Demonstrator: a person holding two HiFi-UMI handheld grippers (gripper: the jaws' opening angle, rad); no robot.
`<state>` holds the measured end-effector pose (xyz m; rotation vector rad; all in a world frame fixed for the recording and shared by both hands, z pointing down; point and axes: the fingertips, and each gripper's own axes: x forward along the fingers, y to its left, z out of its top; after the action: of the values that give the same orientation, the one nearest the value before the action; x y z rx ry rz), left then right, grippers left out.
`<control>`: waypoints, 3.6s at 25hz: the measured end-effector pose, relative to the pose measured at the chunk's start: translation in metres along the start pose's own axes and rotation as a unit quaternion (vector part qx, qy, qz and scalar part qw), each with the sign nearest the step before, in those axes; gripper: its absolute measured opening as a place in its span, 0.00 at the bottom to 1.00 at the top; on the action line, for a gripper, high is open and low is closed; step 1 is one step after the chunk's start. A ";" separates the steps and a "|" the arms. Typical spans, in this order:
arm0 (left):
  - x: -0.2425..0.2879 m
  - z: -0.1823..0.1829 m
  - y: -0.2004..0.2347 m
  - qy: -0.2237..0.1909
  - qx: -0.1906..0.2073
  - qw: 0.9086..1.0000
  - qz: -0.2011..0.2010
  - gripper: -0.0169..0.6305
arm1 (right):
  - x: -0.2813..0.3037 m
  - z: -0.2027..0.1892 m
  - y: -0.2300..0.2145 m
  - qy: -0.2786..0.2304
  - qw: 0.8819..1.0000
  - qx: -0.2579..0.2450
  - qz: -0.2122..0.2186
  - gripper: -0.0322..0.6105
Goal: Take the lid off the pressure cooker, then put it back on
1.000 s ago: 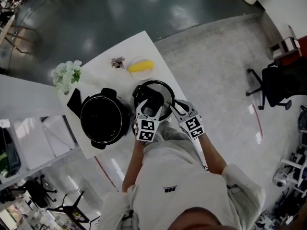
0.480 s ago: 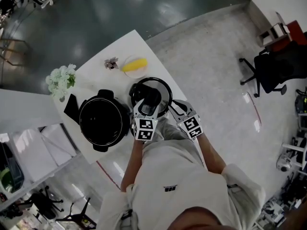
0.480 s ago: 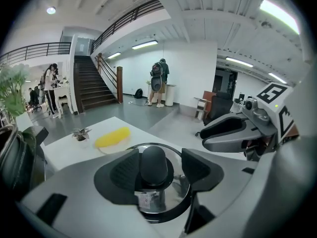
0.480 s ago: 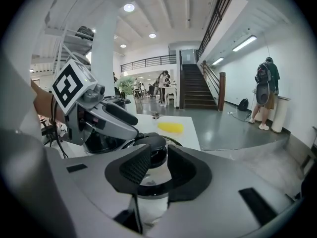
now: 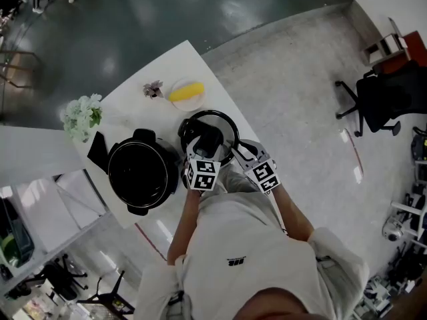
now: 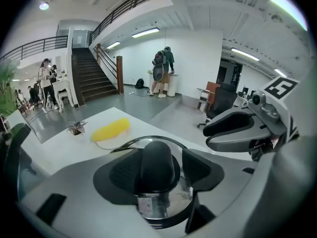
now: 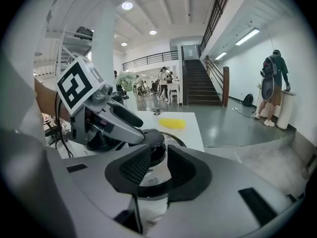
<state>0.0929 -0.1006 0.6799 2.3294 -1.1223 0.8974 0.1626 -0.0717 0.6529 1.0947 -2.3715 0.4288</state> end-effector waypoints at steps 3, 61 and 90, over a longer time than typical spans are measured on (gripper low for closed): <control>0.012 -0.005 0.002 0.021 -0.006 1.000 -0.003 0.50 | 0.007 -0.001 -0.003 0.008 1.000 0.003 0.010 0.22; -0.001 0.052 -0.012 0.041 0.037 0.997 -0.045 0.47 | -0.012 0.061 -0.030 -0.037 0.998 -0.027 0.034 0.21; -0.134 0.142 0.031 -0.019 0.017 0.999 0.022 0.47 | -0.053 0.209 0.024 -0.149 0.968 -0.137 0.148 0.21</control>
<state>0.0584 -0.1311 0.4874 2.3675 -1.1863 0.8978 0.1113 -0.1219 0.4484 0.7210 -2.7690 0.0277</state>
